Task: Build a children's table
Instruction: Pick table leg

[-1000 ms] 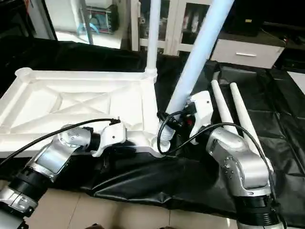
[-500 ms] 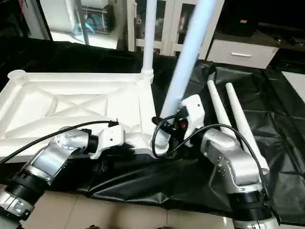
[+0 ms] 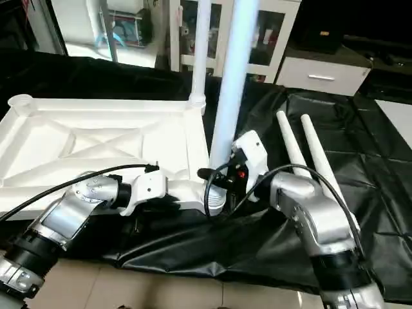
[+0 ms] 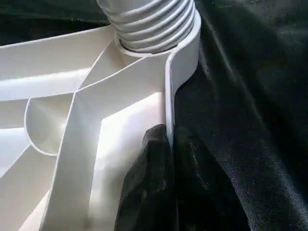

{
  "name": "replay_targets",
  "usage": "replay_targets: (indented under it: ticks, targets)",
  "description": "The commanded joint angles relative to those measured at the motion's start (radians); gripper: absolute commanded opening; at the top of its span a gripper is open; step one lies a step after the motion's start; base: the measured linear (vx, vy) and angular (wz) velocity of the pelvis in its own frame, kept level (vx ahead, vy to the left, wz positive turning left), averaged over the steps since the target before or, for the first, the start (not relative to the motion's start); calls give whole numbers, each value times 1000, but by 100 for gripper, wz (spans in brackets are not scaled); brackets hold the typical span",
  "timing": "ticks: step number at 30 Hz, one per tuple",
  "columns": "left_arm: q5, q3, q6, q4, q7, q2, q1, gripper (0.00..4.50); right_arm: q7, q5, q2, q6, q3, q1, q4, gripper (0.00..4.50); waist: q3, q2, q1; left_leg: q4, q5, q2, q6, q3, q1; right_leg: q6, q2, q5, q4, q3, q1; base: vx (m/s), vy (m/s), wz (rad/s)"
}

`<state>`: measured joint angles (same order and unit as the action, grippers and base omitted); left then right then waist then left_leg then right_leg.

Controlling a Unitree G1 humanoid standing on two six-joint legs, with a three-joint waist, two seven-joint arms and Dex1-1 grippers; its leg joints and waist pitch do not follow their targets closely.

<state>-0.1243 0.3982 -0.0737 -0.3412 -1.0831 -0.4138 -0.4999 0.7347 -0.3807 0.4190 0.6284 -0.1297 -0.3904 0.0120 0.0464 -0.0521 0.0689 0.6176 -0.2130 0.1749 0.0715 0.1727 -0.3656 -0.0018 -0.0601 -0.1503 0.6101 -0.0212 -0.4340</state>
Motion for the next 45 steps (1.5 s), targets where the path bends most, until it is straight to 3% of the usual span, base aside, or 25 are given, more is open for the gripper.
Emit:
replay_targets:
  ticks: [1,4,5,11,21,28,34,40,45]
  targets:
    - [-17,40,-2,-3,-20,1,21,0,-1,36,6,-1,-20,-4,-60,186,-57,0,3,-85,-182,45,-7,-13,6,-170,-70,-295,-70,33,54,0,0,0]
    - [-18,41,0,-6,-20,1,19,0,-1,35,-2,-4,-20,-12,-78,186,-58,1,1,-86,-195,45,-2,-14,6,-169,-70,-300,-71,33,55,0,0,0]
    - [-17,42,0,-7,-22,1,17,0,0,35,-11,-6,-21,-23,-97,186,-58,6,0,-87,-207,45,2,-15,7,-168,-70,-312,-72,33,54,0,0,0]
    - [-21,50,3,-11,-30,-4,12,0,27,29,-32,4,-30,-68,-176,185,-58,0,-8,-89,-240,44,11,-17,6,-166,-70,-342,-75,31,55,0,0,0]
    - [-20,48,0,-6,-32,-9,12,0,37,19,-35,5,-15,-60,-219,185,-57,-2,-9,-91,-258,46,15,-18,8,-161,-71,-359,-78,31,52,0,0,0]
    - [-21,44,3,-6,-25,-12,13,0,15,-1,-45,-45,49,-13,-219,185,-56,-2,-9,-93,-276,47,15,-19,9,-153,-72,-379,-82,32,49,0,0,0]
    - [-19,41,6,-15,-23,-13,9,0,-25,-16,-68,-100,108,83,-209,185,-54,0,-6,-95,-284,47,11,-18,9,-155,-71,-368,-84,33,48,0,0,0]
    - [-18,40,5,-17,-22,-11,7,0,-53,-15,-93,-127,116,155,-180,185,-49,4,-9,-101,-337,47,17,-23,11,-128,-71,-453,-93,31,41,0,0,0]
    - [-18,39,5,-22,-17,-10,2,0,-84,3,-121,-154,95,227,-107,185,-48,5,-8,-106,-336,48,15,-24,10,-121,-71,-444,-96,31,42,0,0,0]
